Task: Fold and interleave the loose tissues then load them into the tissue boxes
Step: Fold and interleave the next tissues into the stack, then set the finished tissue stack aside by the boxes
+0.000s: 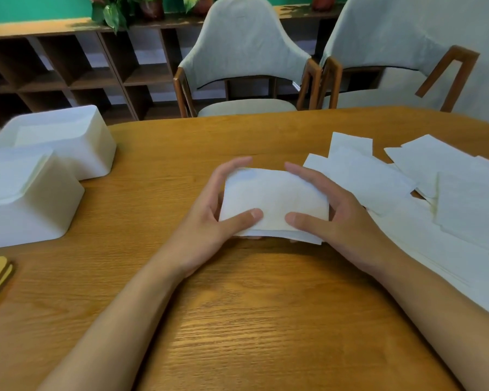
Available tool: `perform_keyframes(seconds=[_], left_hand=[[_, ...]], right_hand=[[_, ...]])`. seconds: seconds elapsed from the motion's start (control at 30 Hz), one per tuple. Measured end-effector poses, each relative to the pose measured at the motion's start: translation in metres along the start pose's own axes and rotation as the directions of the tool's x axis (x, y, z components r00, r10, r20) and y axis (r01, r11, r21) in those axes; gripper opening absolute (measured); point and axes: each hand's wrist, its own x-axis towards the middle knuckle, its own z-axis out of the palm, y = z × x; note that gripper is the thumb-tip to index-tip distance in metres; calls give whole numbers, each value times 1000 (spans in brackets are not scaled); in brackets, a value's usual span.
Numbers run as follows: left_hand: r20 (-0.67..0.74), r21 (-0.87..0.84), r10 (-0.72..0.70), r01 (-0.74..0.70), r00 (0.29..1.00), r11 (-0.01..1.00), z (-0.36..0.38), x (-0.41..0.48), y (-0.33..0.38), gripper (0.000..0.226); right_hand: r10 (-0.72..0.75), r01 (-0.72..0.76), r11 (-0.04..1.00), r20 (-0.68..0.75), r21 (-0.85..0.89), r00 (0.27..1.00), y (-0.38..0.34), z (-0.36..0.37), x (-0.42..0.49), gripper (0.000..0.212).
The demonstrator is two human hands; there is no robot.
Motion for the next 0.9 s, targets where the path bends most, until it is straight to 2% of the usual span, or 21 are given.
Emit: perform_keyframes(seconds=[0.07,0.2,0.3,0.43,0.57,0.77,0.9], left_hand=[[-10,-1,-6,6,1000,1000,-1,1,-4,64],[49,-34,-23,25,999,999,-5,3,-11,50],[113,3,-60,60,992,998,-8,3,-12,51],[73,109,-41,33,996,993,-7,4,-13,57],[33,132,-52,47,998,990,-6,5,-15,55],[9,172,4,-6,1000,985,-6,3,-21,54],[-16,179,67,-63,998,982,-13,-2,-14,60]], right_hand=[[7,-6,1000,7,-29,1000,1,-1,1,68],[0,1,999,4,-35,1000,1,-1,1,65],[0,1,1000,33,-28,999,1,-2,0,62],[14,-11,999,79,-33,997,2,-3,0,64],[34,-34,999,75,-8,997,3,-2,-1,68],[79,-76,996,84,-40,993,3,-2,2,66],[80,-80,996,22,-38,997,-9,5,2,66]])
